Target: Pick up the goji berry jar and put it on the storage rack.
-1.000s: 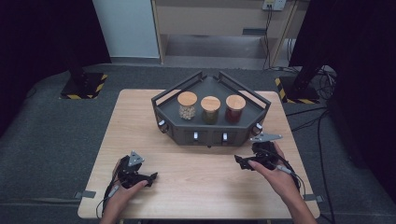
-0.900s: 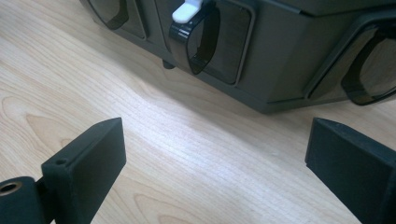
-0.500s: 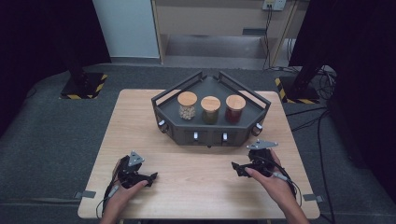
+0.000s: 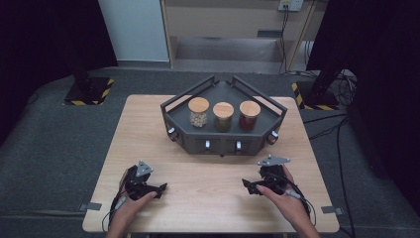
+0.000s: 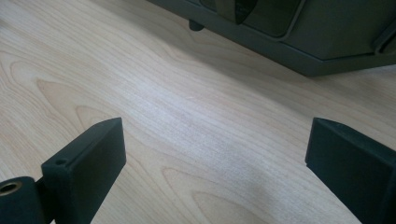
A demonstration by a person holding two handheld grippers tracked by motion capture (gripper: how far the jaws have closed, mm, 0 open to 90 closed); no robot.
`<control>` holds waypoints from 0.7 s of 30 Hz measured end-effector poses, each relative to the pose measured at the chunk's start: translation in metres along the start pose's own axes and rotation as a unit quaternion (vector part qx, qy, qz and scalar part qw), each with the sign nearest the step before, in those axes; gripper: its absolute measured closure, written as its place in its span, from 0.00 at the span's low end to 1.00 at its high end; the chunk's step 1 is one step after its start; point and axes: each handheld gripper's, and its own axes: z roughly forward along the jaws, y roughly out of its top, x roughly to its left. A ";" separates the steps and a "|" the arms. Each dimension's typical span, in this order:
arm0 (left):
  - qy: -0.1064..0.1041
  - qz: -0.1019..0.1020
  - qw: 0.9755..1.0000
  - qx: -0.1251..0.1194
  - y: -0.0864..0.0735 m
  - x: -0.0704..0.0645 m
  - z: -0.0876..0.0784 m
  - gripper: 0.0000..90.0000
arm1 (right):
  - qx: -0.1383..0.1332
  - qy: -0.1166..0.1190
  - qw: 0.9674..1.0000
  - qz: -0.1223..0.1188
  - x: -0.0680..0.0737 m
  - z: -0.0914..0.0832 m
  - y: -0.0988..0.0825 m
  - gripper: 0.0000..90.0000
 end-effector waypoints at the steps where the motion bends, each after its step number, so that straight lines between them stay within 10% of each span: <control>1: 0.000 0.000 1.000 0.000 0.000 0.000 0.000 0.00 | 0.000 0.001 1.000 0.000 0.001 0.001 -0.001 0.06; 21: 0.000 0.000 1.000 0.000 0.000 0.000 0.000 0.00 | 0.011 0.002 1.000 -0.005 0.017 0.027 -0.019 0.06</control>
